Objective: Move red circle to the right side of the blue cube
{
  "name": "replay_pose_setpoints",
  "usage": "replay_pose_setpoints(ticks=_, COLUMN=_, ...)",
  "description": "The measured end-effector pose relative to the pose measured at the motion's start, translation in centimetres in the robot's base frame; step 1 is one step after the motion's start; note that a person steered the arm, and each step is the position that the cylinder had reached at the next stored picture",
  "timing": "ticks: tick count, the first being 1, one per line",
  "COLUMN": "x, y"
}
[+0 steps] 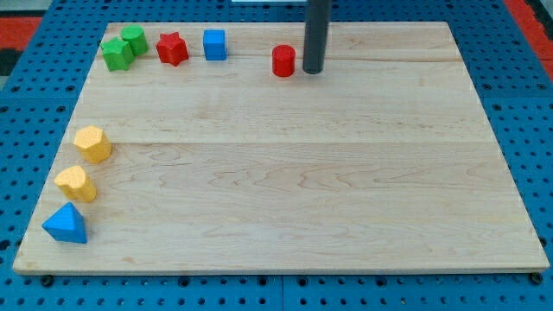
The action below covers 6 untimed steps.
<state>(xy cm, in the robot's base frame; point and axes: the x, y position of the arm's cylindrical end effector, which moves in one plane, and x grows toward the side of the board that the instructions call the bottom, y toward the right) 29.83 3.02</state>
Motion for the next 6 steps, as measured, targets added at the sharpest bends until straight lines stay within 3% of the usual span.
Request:
replay_pose_setpoints(ticks=1, x=0.3, y=-5.4)
replay_pose_setpoints(ticks=5, x=-2.4, y=-6.4)
replay_pose_setpoints(ticks=6, x=8.2, y=-4.5)
